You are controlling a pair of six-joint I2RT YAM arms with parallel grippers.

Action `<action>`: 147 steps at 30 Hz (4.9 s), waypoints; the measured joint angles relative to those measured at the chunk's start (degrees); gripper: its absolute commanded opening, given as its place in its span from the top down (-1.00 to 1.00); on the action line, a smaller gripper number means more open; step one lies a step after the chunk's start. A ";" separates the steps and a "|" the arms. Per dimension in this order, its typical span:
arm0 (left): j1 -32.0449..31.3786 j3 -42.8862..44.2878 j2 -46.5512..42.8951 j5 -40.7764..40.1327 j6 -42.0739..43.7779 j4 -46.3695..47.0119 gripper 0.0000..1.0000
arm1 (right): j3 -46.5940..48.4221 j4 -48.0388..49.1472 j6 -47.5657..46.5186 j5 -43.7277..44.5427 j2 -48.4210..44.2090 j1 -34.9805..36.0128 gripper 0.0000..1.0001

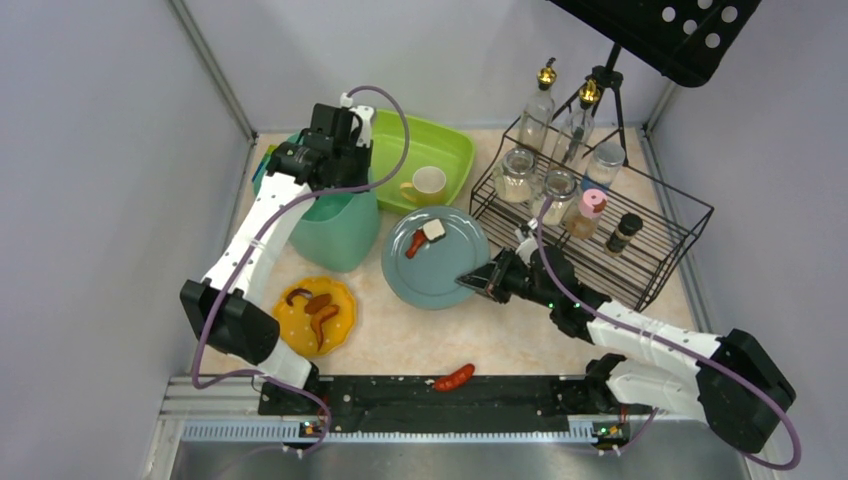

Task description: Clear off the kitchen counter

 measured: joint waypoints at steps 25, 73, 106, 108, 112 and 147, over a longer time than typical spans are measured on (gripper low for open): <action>-0.66 8.66 -4.33 -2.32 -6.56 -1.38 -0.80 | 13.40 -6.47 1.86 -3.58 0.63 -2.78 1.00; -0.66 -7.72 -34.03 -12.72 -15.06 -9.31 -0.84 | 107.49 -46.93 -26.05 -7.43 64.15 -2.69 1.00; -0.66 -12.52 -34.23 -15.04 -14.97 -9.55 -0.85 | 111.12 -36.98 -30.53 -0.09 64.59 -5.31 1.00; -0.66 -12.52 -34.25 -15.04 -14.97 -9.55 -0.85 | 109.85 -36.54 -29.38 0.02 63.73 -7.39 1.00; -0.66 -12.72 -34.27 -15.28 -14.78 -9.16 -0.85 | 108.43 -35.78 -27.91 1.22 62.93 -11.50 1.00; -0.66 -20.02 -34.40 -12.57 -14.80 -5.03 -0.85 | 111.10 -27.26 -18.51 -1.05 83.69 -12.11 1.00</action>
